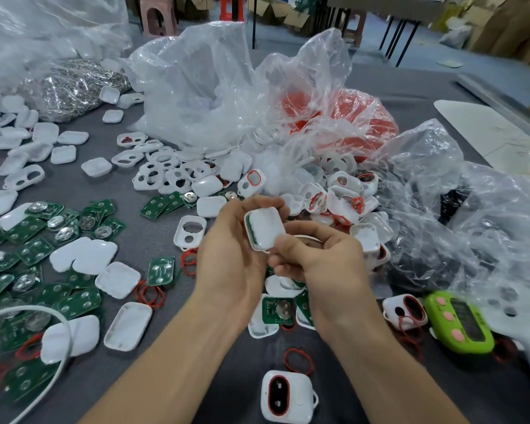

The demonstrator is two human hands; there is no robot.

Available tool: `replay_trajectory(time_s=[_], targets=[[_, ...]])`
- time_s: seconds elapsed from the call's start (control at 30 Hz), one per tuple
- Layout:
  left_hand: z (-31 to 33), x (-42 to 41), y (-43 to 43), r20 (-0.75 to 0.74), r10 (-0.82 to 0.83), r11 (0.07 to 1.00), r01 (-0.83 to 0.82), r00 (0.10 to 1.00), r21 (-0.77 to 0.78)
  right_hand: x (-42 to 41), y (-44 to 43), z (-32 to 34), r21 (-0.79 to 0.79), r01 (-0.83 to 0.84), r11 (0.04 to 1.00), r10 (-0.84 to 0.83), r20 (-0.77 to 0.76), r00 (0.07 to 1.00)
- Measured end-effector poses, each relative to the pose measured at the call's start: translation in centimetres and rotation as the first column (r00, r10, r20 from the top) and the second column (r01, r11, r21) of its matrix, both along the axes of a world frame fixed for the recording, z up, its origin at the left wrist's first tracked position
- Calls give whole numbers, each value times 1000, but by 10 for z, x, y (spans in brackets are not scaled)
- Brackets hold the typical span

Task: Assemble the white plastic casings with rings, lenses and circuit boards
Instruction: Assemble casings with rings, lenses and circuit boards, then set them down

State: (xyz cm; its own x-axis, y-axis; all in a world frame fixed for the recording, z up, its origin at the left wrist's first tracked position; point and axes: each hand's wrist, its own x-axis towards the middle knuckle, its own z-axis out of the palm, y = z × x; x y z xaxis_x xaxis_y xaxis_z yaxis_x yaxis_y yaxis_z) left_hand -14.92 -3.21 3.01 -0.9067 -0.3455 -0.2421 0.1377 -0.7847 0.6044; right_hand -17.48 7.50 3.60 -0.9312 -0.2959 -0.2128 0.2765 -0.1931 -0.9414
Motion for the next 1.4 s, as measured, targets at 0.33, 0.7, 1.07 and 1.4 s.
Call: replay_trajectory(time_s=[0.33, 0.7, 1.07, 1.4], targets=[[-3, 8, 9, 34, 97, 993, -94, 995, -72, 6, -9, -8, 200, 30, 979, 7, -178, 984], [-1, 10, 12, -55, -3, 966, -11, 998, -258, -6, 3, -10, 276, -66, 959, 130, -222, 966], [-4, 10, 2, 49, -33, 844, 54, 998, -533, -22, 21, -7, 228, -4, 974, 74, -301, 951], [-4, 11, 0, 65, -15, 820, 49, 998, -571, -29, 28, -15, 269, -78, 960, 166, -321, 932]])
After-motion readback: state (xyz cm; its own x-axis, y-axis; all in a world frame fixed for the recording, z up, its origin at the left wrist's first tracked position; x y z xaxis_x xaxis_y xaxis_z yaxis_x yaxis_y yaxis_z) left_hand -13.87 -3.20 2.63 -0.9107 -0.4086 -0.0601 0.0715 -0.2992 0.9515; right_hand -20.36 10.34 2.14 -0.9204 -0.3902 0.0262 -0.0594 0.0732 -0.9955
